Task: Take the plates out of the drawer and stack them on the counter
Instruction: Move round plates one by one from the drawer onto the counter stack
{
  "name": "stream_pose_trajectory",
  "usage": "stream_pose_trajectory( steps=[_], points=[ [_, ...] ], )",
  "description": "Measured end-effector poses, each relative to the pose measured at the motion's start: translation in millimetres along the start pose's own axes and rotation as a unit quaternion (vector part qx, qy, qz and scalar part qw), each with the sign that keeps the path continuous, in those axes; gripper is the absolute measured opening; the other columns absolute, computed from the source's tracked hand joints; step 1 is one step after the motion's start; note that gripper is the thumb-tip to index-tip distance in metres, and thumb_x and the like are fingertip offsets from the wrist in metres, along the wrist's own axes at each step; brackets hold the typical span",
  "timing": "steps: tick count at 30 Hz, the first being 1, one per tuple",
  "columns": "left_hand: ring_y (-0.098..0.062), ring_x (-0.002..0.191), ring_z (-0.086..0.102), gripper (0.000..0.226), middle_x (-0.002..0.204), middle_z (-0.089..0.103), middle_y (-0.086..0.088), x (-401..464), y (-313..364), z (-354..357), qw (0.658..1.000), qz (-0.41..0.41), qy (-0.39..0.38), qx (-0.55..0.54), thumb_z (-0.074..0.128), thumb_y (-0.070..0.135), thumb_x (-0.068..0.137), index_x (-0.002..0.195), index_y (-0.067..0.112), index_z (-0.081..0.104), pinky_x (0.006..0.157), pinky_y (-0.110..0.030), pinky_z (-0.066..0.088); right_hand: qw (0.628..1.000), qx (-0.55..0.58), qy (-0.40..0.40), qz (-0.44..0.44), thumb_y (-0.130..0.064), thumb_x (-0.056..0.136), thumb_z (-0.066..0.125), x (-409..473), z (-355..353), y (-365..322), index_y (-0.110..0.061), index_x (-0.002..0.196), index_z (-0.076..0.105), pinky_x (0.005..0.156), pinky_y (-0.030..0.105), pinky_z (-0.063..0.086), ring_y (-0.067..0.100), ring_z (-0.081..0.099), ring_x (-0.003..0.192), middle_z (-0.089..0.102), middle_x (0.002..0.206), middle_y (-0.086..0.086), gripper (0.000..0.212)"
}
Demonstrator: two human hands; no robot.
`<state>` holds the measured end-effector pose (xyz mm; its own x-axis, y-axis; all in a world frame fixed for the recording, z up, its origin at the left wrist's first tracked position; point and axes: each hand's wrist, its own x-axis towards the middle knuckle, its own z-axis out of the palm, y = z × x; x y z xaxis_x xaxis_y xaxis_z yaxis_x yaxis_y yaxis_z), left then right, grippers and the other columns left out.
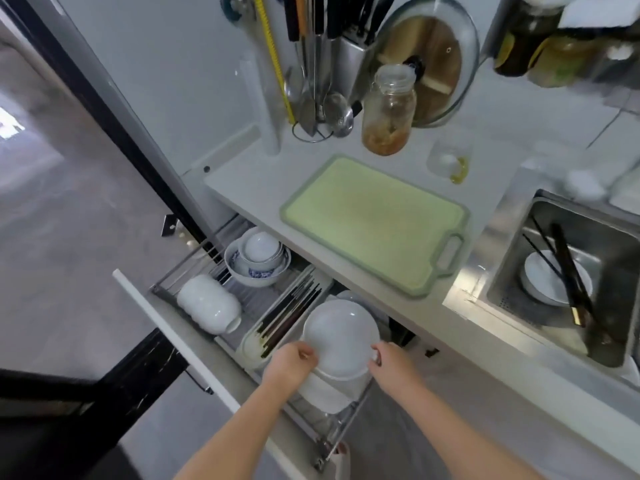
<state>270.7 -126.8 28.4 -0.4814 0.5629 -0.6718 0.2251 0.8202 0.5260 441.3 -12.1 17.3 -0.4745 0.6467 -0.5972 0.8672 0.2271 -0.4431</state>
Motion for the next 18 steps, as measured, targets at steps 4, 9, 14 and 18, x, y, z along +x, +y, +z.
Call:
stream_pose_trajectory(
  steps=[4,9,14,18],
  points=[
    [-0.021,0.106,0.061,0.039,0.115,0.065,-0.002,37.0,-14.9,3.0,0.998,-0.055,-0.016,0.001,0.059,0.033,0.087,0.122,0.018,0.057,0.096,-0.036,0.049,0.998,-0.051,-0.004,0.035,-0.024,0.094,0.046,36.1,10.2,10.5,-0.014,0.127,0.05,0.093,0.038,0.048,0.027,0.055,0.114,0.057,0.126,0.009,0.035],
    [-0.028,0.104,0.062,0.05,0.119,0.064,-0.008,81.4,-26.1,22.9,0.996,-0.087,-0.009,0.029,0.054,0.029,0.089,0.136,0.019,0.043,0.093,-0.043,0.051,0.984,-0.168,-0.007,0.06,-0.022,0.095,0.042,84.5,17.8,24.4,-0.016,0.122,0.049,0.091,0.035,0.046,0.027,0.056,0.114,0.059,0.125,0.008,0.029],
    [-0.029,0.102,0.061,0.051,0.117,0.064,-0.009,106.3,-30.9,42.1,0.993,-0.096,0.004,0.067,0.047,0.03,0.094,0.14,0.017,0.032,0.077,-0.037,0.049,0.967,-0.247,0.007,0.065,-0.014,0.094,0.043,113.1,26.8,27.9,-0.013,0.131,0.045,0.091,0.038,0.05,0.029,0.056,0.119,0.058,0.131,0.008,0.037],
    [-0.025,0.087,0.061,0.043,0.101,0.065,-0.005,116.0,-30.9,47.2,0.992,-0.089,0.025,0.087,0.043,0.03,0.096,0.137,0.017,0.035,0.061,-0.032,0.042,0.969,-0.231,0.02,0.087,-0.012,0.095,0.043,125.6,34.8,27.9,-0.009,0.13,0.045,0.088,0.04,0.052,0.033,0.059,0.114,0.06,0.127,0.015,0.035]
  ],
)
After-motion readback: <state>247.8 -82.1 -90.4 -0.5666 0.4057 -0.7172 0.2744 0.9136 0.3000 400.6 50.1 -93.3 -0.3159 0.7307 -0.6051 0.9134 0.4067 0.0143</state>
